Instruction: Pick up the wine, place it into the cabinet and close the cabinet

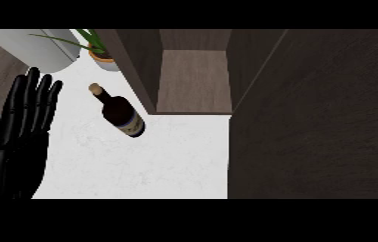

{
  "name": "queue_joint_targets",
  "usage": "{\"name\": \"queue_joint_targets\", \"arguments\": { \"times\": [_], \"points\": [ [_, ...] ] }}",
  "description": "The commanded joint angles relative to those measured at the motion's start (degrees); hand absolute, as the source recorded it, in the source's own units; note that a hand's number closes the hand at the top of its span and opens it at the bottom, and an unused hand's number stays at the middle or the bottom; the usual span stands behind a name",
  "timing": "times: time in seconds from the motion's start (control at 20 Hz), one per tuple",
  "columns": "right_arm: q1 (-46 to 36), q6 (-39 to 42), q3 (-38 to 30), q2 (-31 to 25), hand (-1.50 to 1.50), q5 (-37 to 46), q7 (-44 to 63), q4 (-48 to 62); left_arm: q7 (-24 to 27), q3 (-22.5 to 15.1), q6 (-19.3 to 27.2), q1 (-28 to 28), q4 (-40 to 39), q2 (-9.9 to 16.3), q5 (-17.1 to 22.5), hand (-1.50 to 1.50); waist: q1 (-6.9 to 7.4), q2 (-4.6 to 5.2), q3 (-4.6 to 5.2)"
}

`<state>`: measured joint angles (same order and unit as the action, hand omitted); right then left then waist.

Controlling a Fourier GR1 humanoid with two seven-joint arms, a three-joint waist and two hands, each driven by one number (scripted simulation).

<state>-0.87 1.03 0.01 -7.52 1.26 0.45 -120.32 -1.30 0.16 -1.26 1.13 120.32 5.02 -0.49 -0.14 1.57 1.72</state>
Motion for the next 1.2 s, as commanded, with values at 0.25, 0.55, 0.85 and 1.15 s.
{"name": "queue_joint_targets", "arguments": {
  "times": [0.25,0.55,0.85,1.15],
  "points": [
    [10.3,-1.9,8.2,4.9,-1.5,4.5,0.1,-8.7,1.9,-7.3,1.2,-14.3,-6.5,-2.3,-6.8,-1.5,-1.62,-1.64,-1.74],
    [12.4,6.2,11.7,1.4,-1.5,-8.0,10.6,-16.5,-8.9,-13.0,7.1,-12.3,-3.8,-5.0,9.3,-1.5,-0.67,-1.79,-1.73],
    [3.5,2.8,9.5,1.2,-1.5,-9.3,21.3,-18.5,-15.3,-19.4,15.5,-16.7,0.7,-5.0,5.7,-1.5,0.2,-1.62,-1.71],
    [7.9,2.3,12.0,1.8,-1.5,-8.7,24.6,-25.3,-18.7,-26.1,23.7,-20.8,1.2,-5.0,1.6,-1.5,-0.13,-1.68,-1.73]
  ]
}}
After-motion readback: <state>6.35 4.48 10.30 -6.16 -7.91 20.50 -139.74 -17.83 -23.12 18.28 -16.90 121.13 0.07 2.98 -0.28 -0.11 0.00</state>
